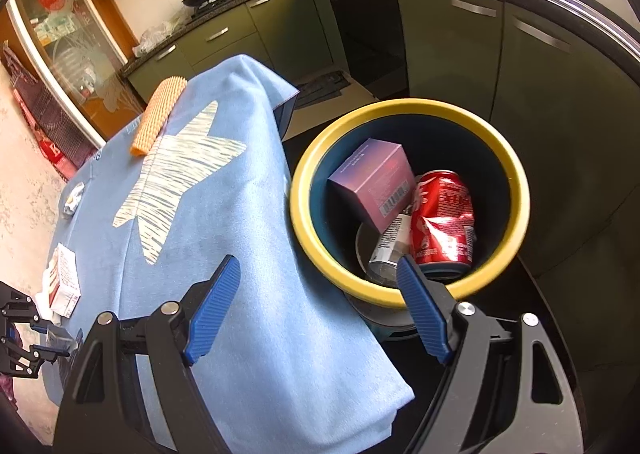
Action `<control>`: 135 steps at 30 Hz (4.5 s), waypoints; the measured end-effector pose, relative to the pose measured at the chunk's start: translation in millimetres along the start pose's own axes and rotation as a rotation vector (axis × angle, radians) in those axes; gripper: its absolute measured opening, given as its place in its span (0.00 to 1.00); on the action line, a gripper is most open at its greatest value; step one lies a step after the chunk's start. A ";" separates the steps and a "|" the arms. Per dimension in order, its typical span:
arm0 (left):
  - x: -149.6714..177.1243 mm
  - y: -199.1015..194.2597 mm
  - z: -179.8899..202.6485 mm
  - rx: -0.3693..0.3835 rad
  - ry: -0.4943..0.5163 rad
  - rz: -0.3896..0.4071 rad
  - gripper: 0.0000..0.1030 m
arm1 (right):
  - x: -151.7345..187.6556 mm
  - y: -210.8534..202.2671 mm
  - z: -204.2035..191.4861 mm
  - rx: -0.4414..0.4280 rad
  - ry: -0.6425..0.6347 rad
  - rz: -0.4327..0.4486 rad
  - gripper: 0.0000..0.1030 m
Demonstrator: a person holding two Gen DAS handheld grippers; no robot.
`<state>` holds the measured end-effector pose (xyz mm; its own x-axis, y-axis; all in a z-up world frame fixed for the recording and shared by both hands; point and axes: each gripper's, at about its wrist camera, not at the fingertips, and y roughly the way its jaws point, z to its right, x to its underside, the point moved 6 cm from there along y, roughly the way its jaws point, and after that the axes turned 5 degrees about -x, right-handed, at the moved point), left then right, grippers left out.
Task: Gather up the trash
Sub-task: 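Carry the toothpaste tube over the bin and open the left tool, then grasp the red-and-white milk carton with the right tool, then carry the milk carton over the bin and open the right tool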
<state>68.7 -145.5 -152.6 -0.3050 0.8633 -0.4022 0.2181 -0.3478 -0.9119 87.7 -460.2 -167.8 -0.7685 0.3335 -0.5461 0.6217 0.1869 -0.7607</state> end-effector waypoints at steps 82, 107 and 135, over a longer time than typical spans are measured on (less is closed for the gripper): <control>148.4 -157.5 -73.8 -0.666 -0.902 0.387 0.95 | 79.4 64.7 -351.2 -0.462 -0.811 -0.146 0.82; 153.0 -141.8 -76.2 -0.621 -0.909 0.376 0.95 | 80.9 106.2 -366.8 -0.382 -0.765 -0.225 0.48; 83.1 -110.1 -60.7 -0.545 -0.765 0.339 0.95 | -26.7 3.9 -39.9 0.090 -0.146 0.095 0.48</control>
<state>75.6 -13.3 -80.7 -0.6212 0.2144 -0.7537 0.7412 -0.1516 -0.6540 116.8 -431.6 -142.2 -0.7249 0.2065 -0.6572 0.6814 0.0751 -0.7280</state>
